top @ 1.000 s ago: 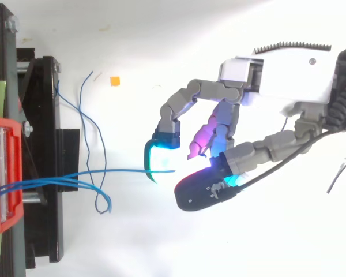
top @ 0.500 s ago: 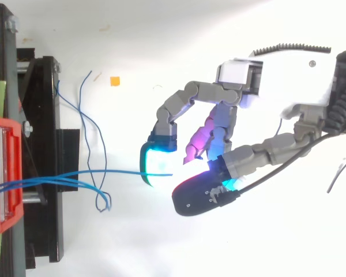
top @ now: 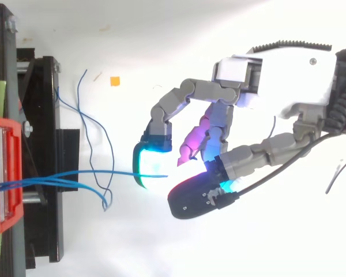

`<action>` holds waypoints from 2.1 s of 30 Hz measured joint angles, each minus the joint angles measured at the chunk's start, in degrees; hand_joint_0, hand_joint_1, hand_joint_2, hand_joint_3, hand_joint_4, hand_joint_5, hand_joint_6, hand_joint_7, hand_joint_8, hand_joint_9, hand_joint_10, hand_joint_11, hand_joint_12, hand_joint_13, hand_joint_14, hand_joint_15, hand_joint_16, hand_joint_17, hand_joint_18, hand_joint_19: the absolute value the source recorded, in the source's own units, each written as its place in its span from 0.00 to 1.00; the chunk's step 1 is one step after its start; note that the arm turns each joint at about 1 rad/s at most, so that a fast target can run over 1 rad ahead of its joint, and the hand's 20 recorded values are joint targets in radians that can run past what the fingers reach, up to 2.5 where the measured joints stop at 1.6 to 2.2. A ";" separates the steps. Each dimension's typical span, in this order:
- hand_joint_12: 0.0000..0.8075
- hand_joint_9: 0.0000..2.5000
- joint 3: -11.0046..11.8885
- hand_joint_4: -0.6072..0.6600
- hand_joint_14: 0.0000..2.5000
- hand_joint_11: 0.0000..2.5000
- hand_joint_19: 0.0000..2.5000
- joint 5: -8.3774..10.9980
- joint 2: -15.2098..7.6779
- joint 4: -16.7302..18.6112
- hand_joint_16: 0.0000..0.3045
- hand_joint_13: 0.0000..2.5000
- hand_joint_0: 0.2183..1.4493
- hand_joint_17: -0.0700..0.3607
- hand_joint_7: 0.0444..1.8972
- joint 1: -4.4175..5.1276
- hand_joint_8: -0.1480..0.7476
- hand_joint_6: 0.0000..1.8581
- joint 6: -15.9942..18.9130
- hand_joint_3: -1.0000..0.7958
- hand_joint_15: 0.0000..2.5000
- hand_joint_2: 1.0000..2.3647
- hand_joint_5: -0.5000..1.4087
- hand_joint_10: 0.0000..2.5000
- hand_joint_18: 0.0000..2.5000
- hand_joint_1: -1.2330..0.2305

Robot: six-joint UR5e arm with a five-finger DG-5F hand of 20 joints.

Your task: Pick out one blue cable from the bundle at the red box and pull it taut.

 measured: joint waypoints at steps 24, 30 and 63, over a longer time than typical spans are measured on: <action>0.57 0.65 -0.01 0.51 0.01 0.44 0.30 0.01 0.00 -0.04 0.22 0.44 0.35 0.51 0.51 0.00 0.56 0.49 0.02 0.54 0.23 0.01 0.23 0.01 0.44 0.25; 0.57 0.65 0.00 0.51 0.01 0.43 0.30 0.01 0.00 -0.04 0.22 0.44 0.35 0.51 0.51 0.00 0.56 0.49 0.01 0.54 0.23 0.01 0.23 0.01 0.44 0.25; 0.56 0.64 -0.02 0.51 0.01 0.40 0.31 0.02 0.00 -0.04 0.21 0.44 0.35 0.50 0.50 0.00 0.57 0.49 -0.03 0.54 0.23 0.01 0.23 0.01 0.43 0.25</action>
